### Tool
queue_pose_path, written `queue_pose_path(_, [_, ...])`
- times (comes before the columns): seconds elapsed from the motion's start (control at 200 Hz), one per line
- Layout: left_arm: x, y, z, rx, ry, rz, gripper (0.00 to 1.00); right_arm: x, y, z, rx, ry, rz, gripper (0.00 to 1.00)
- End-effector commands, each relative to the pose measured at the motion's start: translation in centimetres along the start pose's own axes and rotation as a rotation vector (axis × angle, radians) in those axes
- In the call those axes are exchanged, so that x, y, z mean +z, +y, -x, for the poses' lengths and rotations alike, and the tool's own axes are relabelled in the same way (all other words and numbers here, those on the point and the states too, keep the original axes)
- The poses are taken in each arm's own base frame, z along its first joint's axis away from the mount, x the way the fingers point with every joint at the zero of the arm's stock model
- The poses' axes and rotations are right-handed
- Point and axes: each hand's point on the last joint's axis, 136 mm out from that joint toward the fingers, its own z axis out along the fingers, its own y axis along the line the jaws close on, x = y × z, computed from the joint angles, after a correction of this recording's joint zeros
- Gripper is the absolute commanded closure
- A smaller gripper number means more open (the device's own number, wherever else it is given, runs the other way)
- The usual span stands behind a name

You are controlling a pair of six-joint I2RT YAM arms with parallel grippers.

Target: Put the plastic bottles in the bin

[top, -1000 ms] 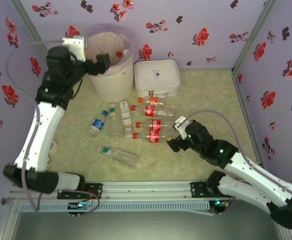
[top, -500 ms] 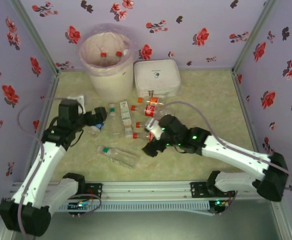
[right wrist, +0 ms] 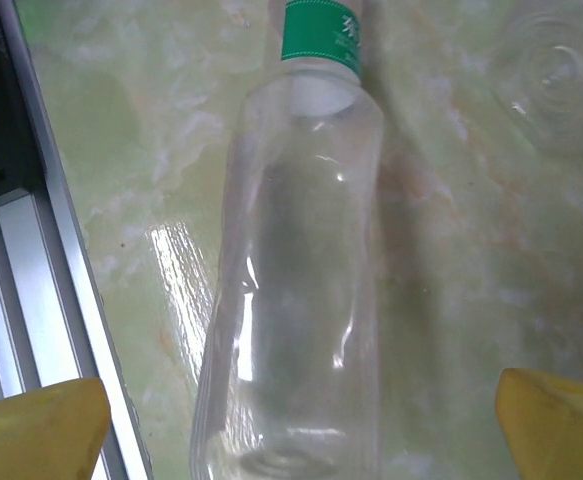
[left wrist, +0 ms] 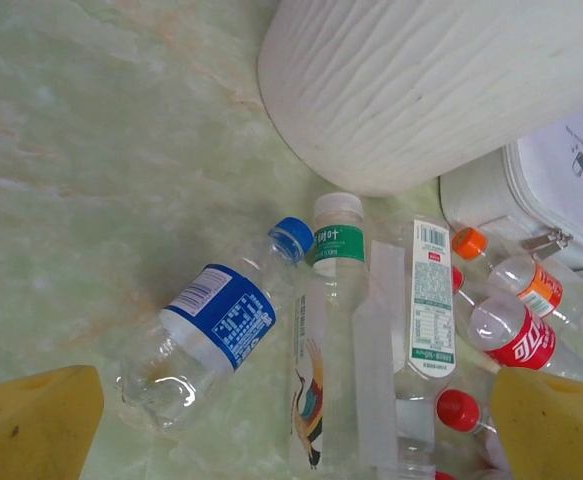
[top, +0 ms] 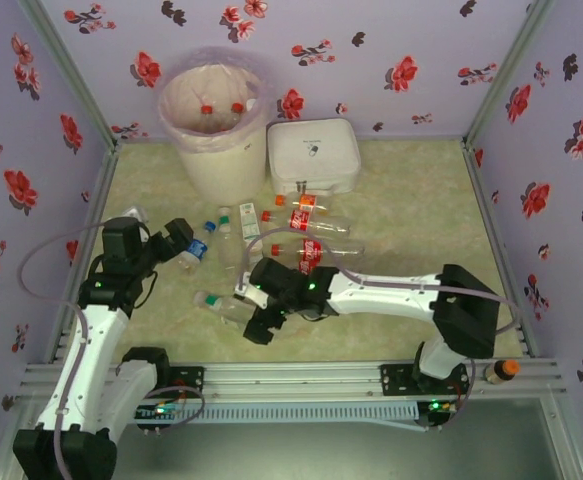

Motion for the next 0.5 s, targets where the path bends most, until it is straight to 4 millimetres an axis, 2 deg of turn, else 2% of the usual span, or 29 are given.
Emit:
queue_pose_path(0.0, [-0.7,-0.8,1.2,-0.034,-0.043,-0.035,0.01,1.1,0.2,1.1,-0.017,-0.022,-0.012,0.01])
queue_pose_path(0.11, [-0.7,-0.8,1.2,-0.034,-0.041,-0.033,0.01,2.7,-0.3,0.2,-0.009,-0.019,-0.037,0.01])
queue_pose_path(0.21, [-0.7,-0.6,0.9,-0.035,-0.039,-0.03,0.02,3.0,-0.7,-0.1,0.002,-0.021,-0.061,0.05])
queue_pose_path(0.3, [-0.8,-0.5,0.8,-0.038,-0.039,-0.029,0.02,2.7,-1.0,-0.1,0.002,-0.027,-0.081,0.12])
queue_pose_path(0.34, [-0.7,-0.5,0.8,-0.038,-0.039,-0.029,0.02,2.6,-0.9,-0.1,-0.002,-0.029,-0.083,0.2])
queue_pose_path(0.405, [-0.6,-0.3,0.8,-0.039,-0.042,-0.022,0.03,2.5,-1.0,-0.2,-0.003,-0.027,-0.088,0.29])
queue_pose_path(0.495, [-0.5,-0.1,0.9,-0.039,-0.045,-0.013,0.03,2.6,-1.1,-0.5,0.004,-0.016,-0.092,0.32])
